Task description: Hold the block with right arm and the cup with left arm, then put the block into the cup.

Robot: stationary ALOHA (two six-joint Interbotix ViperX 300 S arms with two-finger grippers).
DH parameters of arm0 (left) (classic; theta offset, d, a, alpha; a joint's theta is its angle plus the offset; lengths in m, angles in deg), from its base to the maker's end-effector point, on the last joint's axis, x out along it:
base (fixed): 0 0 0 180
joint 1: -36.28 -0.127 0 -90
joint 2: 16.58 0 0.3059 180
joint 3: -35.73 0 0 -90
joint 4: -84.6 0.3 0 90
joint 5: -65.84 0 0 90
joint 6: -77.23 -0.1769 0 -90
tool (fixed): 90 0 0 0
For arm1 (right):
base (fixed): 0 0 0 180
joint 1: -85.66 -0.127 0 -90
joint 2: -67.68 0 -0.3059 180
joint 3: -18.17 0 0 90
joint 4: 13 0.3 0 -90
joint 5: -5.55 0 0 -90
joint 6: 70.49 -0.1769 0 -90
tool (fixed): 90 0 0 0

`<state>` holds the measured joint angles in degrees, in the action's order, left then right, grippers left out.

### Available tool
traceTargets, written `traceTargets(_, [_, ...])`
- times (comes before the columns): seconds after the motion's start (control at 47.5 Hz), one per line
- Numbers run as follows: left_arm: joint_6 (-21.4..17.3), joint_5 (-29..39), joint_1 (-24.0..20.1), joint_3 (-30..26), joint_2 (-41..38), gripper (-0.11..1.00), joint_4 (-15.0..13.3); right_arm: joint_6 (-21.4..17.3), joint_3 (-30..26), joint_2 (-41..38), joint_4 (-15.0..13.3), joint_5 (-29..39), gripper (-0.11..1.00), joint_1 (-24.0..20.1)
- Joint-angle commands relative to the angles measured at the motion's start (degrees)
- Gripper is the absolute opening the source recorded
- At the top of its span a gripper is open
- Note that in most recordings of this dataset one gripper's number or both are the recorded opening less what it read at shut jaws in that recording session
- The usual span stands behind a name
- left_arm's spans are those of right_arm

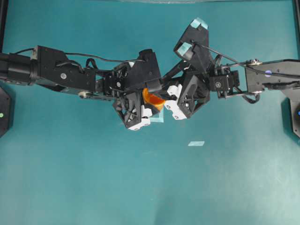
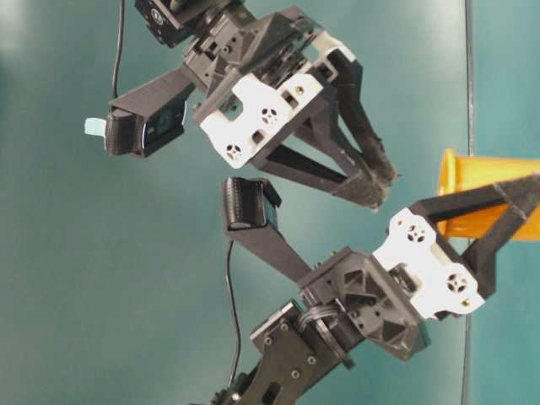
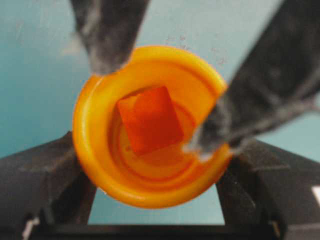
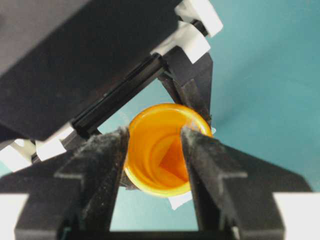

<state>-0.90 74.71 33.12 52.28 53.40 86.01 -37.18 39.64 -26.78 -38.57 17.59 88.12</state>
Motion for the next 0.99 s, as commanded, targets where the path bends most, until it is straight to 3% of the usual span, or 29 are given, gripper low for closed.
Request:
traceTargets(0.0, [-0.1, -0.5, -0.1, -1.1, 1.2, 0.64, 0.1, 0.2, -1.4, 0.9, -0.2, 0.4, 0.52, -0.2])
traceTargets(0.337, [-0.4, -2.0, -0.1, -0.3, 1.2, 0.64, 1.1, 0.1, -1.4, 0.9, -2.2, 0.5, 0.52, -0.2])
traceTargets(0.674, [-10.6, -3.1, -0.1, 0.8, 1.6, 0.64, 1.0, 0.1, -1.4, 1.0, -4.0, 0.4, 0.52, -0.2])
traceTargets(0.969, [-11.3, -3.3, -0.1, 0.8, 1.6, 0.64, 0.8, 0.1, -1.4, 0.9, -4.0, 0.5, 0.52, -0.2])
